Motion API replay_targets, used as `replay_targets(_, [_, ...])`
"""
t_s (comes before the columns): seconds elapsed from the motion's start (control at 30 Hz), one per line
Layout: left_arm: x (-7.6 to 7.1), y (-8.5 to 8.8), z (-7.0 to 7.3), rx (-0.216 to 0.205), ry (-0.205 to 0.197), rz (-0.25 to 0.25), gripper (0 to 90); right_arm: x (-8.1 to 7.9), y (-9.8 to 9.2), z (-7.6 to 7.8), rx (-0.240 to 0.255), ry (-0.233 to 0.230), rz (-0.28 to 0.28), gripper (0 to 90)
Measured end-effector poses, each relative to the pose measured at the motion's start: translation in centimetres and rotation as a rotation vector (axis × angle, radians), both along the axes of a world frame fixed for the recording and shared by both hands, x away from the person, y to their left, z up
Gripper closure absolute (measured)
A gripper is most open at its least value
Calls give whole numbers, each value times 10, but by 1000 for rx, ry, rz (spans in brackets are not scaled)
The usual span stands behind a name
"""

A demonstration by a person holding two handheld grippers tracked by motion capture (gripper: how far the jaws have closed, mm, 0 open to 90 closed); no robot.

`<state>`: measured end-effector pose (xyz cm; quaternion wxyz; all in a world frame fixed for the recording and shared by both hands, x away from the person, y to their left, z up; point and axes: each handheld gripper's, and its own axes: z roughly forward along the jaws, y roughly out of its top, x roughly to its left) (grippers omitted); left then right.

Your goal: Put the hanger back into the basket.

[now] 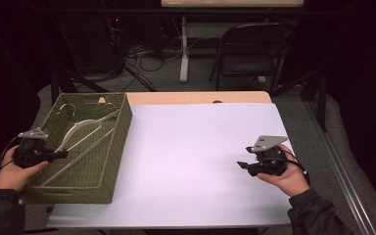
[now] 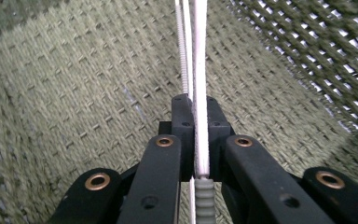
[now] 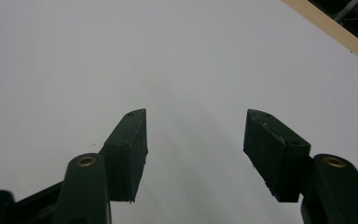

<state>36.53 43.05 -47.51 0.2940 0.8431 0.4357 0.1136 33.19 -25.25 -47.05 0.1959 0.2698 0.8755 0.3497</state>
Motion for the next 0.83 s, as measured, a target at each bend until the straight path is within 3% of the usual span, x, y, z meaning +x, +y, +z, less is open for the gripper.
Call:
replay_targets(0.13, [1,-2,-1,48,15,-2,864,-1,-1,-1,6,6,-3,393])
replay_targets(0.2, [0,-2,0,63,-29,13,829,0,-1,-1,3,3,-3,394])
replay_targets(0.3, [-3,2,6,9,-66,53,750,-1,-1,-3,5,6,-6,393])
replay_targets(0.37, [-6,5,12,-23,-101,75,645,-2,-1,-3,-3,10,-8,393])
replay_targets(0.43, [-10,7,19,-31,-153,96,563,-2,-1,-3,10,6,-9,393])
replay_targets(0.5, [-15,8,26,-9,-206,123,500,-2,-2,-3,14,4,-10,393])
replay_targets(0.63, [-30,7,41,-29,-292,174,449,-5,-3,-2,24,-2,-15,393])
replay_targets(0.73, [-43,-3,51,-55,-332,205,440,-9,-6,-2,29,-12,-25,387])
replay_targets(0.83, [-56,-24,59,-107,-342,170,420,-14,-10,0,56,-40,-50,363])
